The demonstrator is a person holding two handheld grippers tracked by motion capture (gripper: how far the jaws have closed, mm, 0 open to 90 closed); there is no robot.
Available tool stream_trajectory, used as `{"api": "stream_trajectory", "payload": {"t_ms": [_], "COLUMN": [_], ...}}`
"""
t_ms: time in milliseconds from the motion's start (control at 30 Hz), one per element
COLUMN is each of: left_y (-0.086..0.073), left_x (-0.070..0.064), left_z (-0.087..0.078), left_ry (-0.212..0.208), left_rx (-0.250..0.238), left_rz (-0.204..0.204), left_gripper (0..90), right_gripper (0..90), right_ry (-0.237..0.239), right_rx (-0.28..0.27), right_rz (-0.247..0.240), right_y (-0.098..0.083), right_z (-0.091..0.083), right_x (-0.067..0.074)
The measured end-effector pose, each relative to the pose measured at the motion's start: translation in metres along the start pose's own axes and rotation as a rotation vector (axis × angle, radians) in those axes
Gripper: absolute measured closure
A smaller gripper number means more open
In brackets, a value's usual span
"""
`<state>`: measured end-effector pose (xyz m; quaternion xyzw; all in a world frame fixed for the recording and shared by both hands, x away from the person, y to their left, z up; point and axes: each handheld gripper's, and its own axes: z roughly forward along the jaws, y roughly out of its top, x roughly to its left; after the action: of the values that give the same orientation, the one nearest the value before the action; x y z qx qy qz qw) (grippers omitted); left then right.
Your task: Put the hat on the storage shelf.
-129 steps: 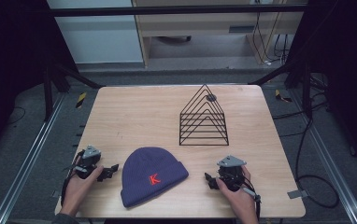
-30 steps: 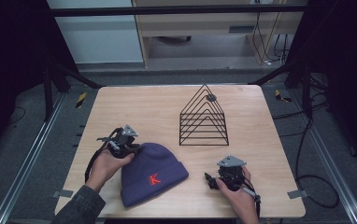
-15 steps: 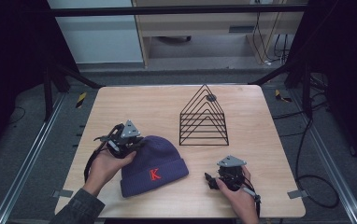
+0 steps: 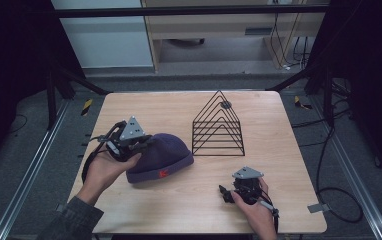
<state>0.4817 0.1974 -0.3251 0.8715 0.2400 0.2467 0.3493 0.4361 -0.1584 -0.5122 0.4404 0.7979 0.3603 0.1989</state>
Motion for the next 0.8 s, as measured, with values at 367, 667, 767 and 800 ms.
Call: {"api": "stream_trajectory", "payload": {"t_ms": [367, 667, 767, 800], "left_y": [0.018, 0.037, 0.04, 0.042], "left_x": [0.021, 0.03, 0.031, 0.034], "left_z": [-0.018, -0.03, -0.032, -0.033], "left_ry": [0.024, 0.039, 0.043, 0.039], "left_rx": [-0.029, -0.041, -0.044, -0.055], "left_rz": [0.015, 0.048, 0.047, 0.044], "left_gripper": [81.1, 80.9, 80.9, 80.9], "right_gripper": [15.7, 15.7, 15.7, 15.7], "right_ry": [0.0, 0.002, 0.0, 0.0], "right_rx": [0.0, 0.0, 0.0, 0.0], "right_rz": [0.0, 0.001, 0.0, -0.001], "right_y": [0.0, 0.0, 0.0, 0.0], "right_z": [0.0, 0.0, 0.0, 0.0], "right_x": [0.0, 0.0, 0.0, 0.0]}}
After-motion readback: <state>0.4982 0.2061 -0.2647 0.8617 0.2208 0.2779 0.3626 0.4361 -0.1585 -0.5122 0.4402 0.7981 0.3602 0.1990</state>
